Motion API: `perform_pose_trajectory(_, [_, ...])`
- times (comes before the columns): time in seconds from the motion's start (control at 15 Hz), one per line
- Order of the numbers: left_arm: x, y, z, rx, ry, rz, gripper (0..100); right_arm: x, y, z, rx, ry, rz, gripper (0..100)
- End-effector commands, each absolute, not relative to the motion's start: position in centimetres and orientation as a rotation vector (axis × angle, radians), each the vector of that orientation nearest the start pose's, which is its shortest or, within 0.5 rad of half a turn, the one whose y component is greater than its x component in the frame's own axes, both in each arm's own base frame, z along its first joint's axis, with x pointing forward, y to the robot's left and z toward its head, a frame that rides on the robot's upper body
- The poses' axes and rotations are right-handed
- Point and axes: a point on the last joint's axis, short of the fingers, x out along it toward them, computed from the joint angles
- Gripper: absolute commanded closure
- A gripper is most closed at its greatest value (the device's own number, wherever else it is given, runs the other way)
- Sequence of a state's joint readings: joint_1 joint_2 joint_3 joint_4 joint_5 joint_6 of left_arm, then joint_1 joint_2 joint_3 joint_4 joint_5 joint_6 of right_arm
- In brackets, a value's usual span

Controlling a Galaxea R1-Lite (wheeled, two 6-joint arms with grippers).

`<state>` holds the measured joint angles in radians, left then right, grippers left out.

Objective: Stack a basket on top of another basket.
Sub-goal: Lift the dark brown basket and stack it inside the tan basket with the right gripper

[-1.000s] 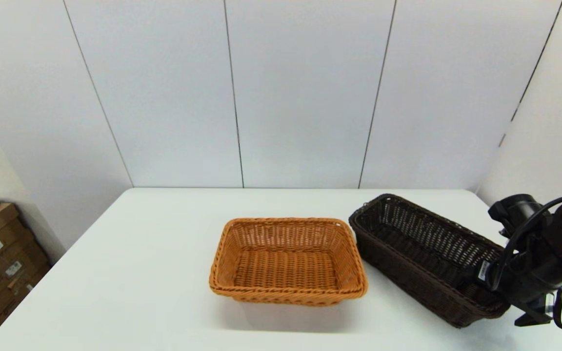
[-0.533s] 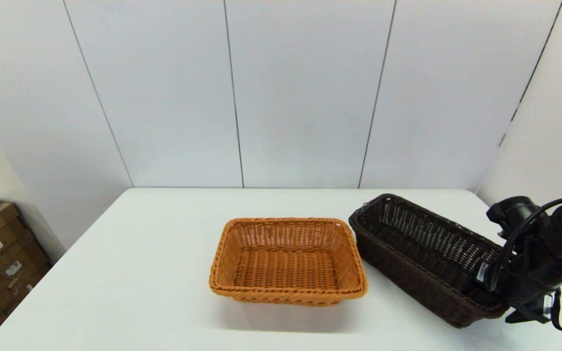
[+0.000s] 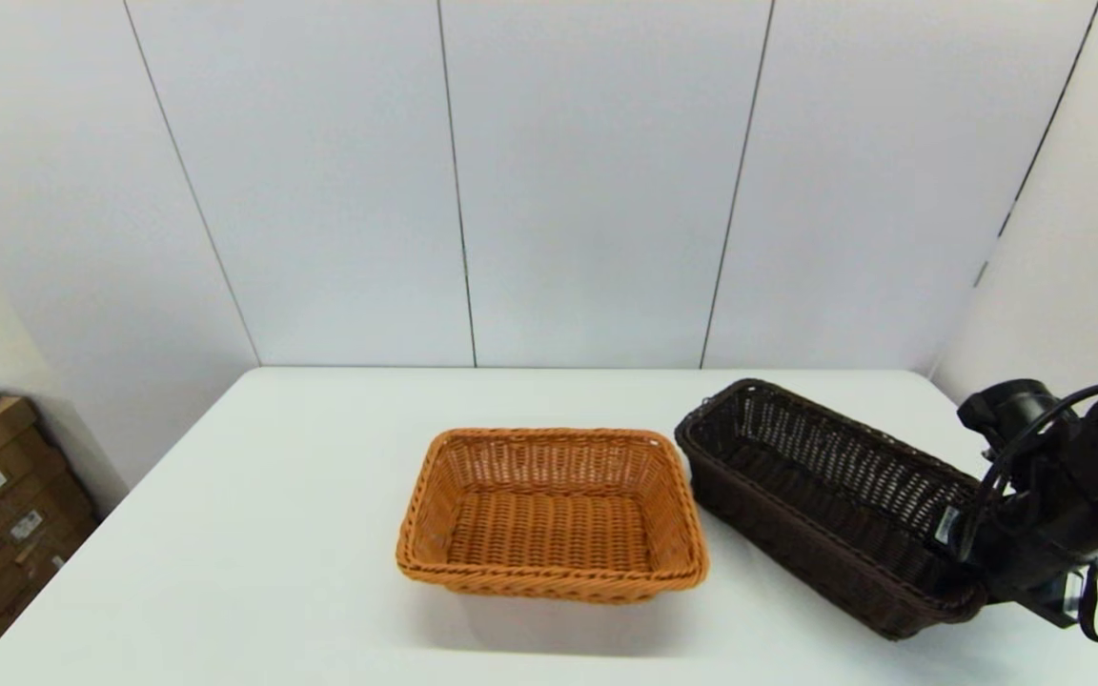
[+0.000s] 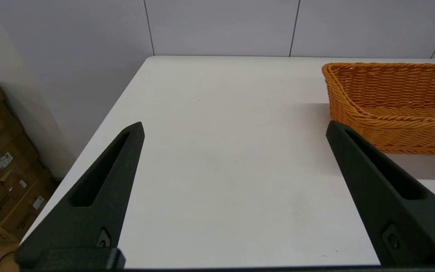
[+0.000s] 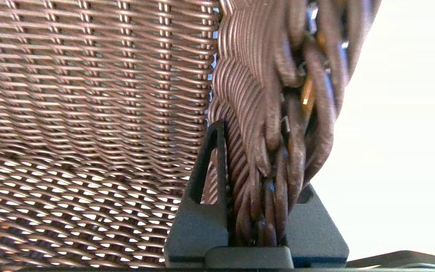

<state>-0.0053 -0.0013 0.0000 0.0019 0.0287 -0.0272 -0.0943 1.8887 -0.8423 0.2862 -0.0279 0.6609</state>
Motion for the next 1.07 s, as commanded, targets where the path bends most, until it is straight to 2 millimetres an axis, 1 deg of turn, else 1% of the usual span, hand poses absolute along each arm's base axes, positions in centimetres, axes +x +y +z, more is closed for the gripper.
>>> perform_pose_trajectory(0.07, [-2.3, 0.1, 7.5, -0.028, 0.001, 0.025, 0, 27.3, -3.3, 7.4, 0.665, 1.197, -0.565, 100])
perform_pose_trajectory(0.33, [-2.3, 0.1, 7.5, -0.026, 0.001, 0.023, 0, 28.1, -5.5, 8.3, 0.821, 1.117, -0.585, 100])
perform_pose_trajectory(0.53, [-2.3, 0.1, 7.5, -0.026, 0.001, 0.023, 0, 28.3, -6.4, 9.3, 0.918, 1.092, -0.539, 100])
perform_pose_trajectory(0.93, [-2.3, 0.1, 7.5, -0.028, 0.000, 0.025, 0, 28.5, -6.3, 12.3, 1.026, 1.022, -0.381, 100])
perform_pose_trajectory(1.07, [-2.3, 0.1, 7.5, -0.028, 0.001, 0.025, 0, 28.5, -6.3, 12.5, 1.046, 1.025, -0.339, 100])
